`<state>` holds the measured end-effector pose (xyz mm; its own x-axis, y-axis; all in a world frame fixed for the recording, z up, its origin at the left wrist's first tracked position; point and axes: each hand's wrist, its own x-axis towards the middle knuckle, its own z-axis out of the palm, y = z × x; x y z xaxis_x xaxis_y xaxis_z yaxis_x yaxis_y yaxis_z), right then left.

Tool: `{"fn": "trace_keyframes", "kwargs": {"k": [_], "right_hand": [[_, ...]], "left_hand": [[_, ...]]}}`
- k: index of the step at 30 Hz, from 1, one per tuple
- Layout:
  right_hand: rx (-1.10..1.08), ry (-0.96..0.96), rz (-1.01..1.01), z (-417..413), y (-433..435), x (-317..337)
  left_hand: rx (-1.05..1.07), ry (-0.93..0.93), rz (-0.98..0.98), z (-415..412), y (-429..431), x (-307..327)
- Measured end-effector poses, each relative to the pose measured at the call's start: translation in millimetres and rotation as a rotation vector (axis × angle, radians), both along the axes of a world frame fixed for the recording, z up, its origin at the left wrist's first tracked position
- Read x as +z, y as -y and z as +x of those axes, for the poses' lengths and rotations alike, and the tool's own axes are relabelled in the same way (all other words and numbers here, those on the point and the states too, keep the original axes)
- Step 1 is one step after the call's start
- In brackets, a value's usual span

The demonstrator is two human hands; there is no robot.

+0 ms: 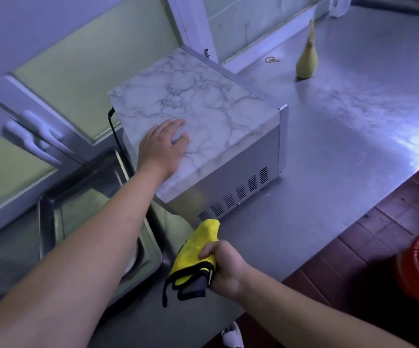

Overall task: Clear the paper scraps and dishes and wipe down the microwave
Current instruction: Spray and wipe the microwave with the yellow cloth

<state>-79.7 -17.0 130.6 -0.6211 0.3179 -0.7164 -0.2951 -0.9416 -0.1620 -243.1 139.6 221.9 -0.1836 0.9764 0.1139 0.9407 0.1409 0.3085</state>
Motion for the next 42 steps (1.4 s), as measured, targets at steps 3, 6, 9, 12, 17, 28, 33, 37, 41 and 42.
{"fn": "trace_keyframes", "kwargs": {"k": [3, 6, 9, 12, 17, 28, 33, 37, 41, 42], "right_hand": [[-0.104, -0.073, -0.064, 35.8, -15.3, 4.1], [-0.235, 0.044, 0.06, 75.8, -45.6, 16.2], [-0.361, 0.243, 0.205, 111.9, -81.9, 24.8], [-0.577, 0.359, 0.435, 128.7, -113.1, 30.9], [-0.65, 0.7, 1.131, 111.5, -149.7, 30.5], [-0.58, 1.122, 1.682, 109.5, -210.1, -38.5], [-0.901, 1.022, 1.339, 59.9, -207.4, -32.3], [-1.038, 0.94, 0.912, 6.7, -177.8, -22.9], [-0.989, 0.865, 0.882, -54.2, -120.8, -16.2], [-0.974, 0.86, 0.883, -66.5, -109.1, -13.7]], "left_hand": [[-0.005, 0.006, 0.002, 1.0, 1.0, 0.1], [-0.006, 0.002, 0.008, 2.0, 1.9, 0.9], [0.007, 0.016, 0.009, 3.4, 1.7, 1.9], [0.014, 0.028, 0.011, 3.5, 1.8, 2.8], [0.014, 0.024, 0.044, 7.1, 1.9, 4.3], [0.007, -0.015, 0.076, 6.6, -0.6, 1.9], [-0.003, -0.032, 0.076, 4.5, -3.6, -1.0], [-0.002, -0.04, 0.08, 3.8, -3.9, -2.7], [-0.001, -0.035, 0.072, 3.1, -4.0, -3.5], [0.002, -0.034, 0.069, 3.0, -4.7, -3.1]]}}
